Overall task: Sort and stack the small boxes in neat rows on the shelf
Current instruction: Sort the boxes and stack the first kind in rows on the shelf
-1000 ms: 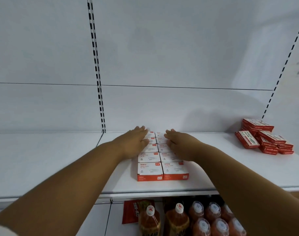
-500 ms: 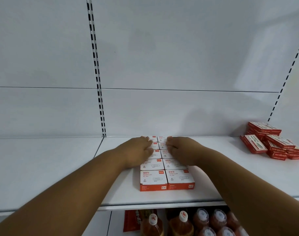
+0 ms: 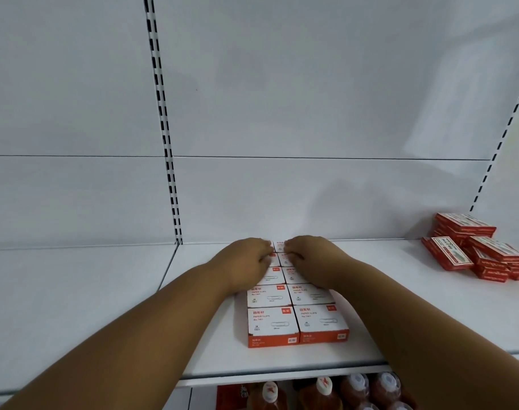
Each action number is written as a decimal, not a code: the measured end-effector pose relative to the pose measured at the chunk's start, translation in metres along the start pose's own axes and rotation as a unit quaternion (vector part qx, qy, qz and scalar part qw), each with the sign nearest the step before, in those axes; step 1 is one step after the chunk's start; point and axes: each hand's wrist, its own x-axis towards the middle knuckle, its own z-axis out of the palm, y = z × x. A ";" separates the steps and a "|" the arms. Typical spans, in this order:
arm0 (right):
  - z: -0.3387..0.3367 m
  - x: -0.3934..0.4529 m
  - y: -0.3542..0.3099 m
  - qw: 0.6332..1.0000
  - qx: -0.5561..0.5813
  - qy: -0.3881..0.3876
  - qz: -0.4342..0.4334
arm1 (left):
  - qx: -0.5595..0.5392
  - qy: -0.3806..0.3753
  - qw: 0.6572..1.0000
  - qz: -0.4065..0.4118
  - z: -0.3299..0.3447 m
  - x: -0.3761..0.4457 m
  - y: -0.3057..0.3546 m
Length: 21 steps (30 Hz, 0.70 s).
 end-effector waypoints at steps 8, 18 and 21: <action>0.011 0.001 0.006 0.998 0.010 0.054 -0.013 | -0.007 0.011 1.000 0.013 0.000 -0.002 0.002; 0.008 -0.002 0.004 0.999 0.008 0.044 -0.014 | -0.015 0.014 1.000 0.015 0.002 -0.001 0.001; 0.004 -0.006 0.005 0.998 0.043 0.055 0.000 | -0.075 0.067 0.995 -0.014 -0.001 -0.004 0.000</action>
